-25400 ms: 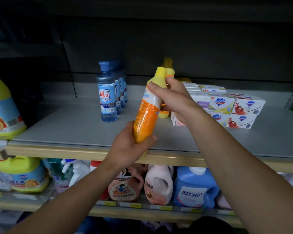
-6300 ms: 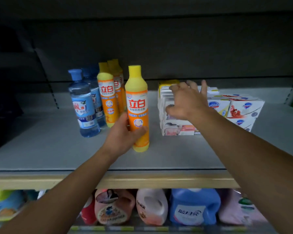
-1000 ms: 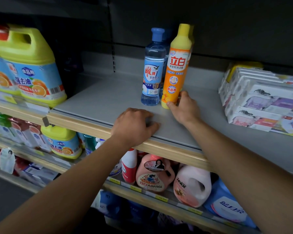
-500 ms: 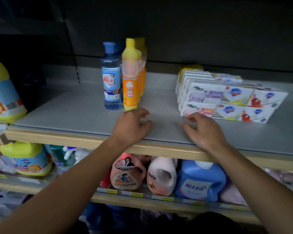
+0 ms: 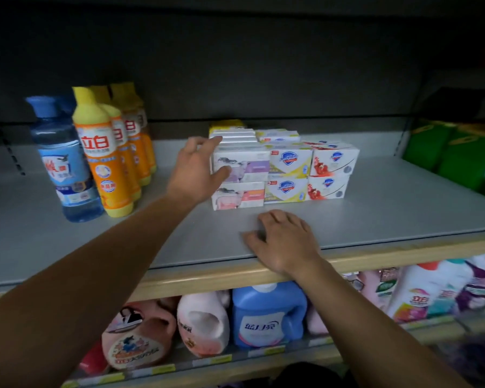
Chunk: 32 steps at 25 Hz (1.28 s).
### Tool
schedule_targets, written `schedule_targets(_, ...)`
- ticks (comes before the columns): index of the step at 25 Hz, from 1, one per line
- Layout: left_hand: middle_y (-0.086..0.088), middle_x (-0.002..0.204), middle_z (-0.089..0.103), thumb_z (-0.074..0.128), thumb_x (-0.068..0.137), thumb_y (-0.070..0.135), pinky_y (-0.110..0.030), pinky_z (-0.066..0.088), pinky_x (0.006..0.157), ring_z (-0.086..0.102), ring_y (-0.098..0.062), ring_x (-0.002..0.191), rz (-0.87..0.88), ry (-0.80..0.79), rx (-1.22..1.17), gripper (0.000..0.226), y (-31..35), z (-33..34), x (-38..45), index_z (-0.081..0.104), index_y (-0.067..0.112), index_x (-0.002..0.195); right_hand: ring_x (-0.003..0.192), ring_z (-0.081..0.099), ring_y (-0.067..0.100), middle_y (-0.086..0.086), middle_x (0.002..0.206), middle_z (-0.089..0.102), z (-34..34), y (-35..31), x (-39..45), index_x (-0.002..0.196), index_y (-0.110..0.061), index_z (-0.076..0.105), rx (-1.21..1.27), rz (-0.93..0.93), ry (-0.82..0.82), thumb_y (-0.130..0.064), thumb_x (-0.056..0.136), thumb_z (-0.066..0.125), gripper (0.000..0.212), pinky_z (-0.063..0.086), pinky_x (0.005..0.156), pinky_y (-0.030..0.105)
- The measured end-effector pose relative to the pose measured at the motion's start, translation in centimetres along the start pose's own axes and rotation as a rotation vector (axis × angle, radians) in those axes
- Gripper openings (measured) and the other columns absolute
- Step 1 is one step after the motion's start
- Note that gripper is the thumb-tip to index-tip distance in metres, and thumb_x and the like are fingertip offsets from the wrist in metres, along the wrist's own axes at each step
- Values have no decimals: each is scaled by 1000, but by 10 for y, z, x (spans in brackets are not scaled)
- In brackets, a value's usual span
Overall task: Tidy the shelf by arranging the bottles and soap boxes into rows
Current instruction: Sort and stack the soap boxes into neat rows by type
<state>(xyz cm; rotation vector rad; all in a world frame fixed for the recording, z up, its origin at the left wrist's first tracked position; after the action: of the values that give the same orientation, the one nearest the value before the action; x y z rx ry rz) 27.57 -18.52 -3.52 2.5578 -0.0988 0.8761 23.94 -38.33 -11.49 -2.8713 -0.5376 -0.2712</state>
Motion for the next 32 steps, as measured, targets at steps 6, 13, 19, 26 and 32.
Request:
schedule_targets(6,-8,145,40,73,82,42,-44,32,108,29,-30,134,127,64,216,60,5,7,8,53,19,134,124,40,26,-1,129,50,2,2,2,127,-26,51,3,18,15,-68,77,19,72,29,104,42)
schedule_targets(13,4,113,67,75,83,18,-25,55,79,64,-10,98,21,18,-374,49,13,-42,-51,55,23,128,125,48,18,-5,140,48,-16,2,-4,141,-29,39,467,46,137,-52,77,61,72,40,104,36)
schedule_targets(19,-10,99,72,63,92,16,-33,58,59,69,-19,79,-500,-176,-1075,22,-23,-57,-112,65,10,112,117,52,-1,-13,136,45,-29,-55,-4,142,-43,35,899,-385,47,-25,67,77,88,46,101,24)
schedule_targets(26,-12,68,64,55,87,55,-31,56,55,63,-21,59,-798,-170,-1134,47,-76,-84,-130,63,10,96,60,69,12,-1,85,69,-8,-114,22,107,-25,64,1156,-25,-109,-65,66,68,58,53,59,27)
schedule_targets(32,-9,56,62,55,84,65,-27,51,48,61,-18,48,-812,-119,-1016,57,-76,-74,-122,62,10,100,43,61,11,-7,46,60,0,-112,22,81,-26,66,1069,140,-34,-81,66,46,61,42,43,21)
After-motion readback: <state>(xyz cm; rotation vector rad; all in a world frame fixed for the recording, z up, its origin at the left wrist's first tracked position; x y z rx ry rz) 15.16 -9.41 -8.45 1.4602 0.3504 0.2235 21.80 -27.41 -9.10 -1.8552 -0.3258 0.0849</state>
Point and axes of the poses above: each hand's wrist, its own x-axis towards the middle knuckle, its own z-axis out of the palm, y = z × x, the point moved 2 cm from there along x, towards the middle knuckle
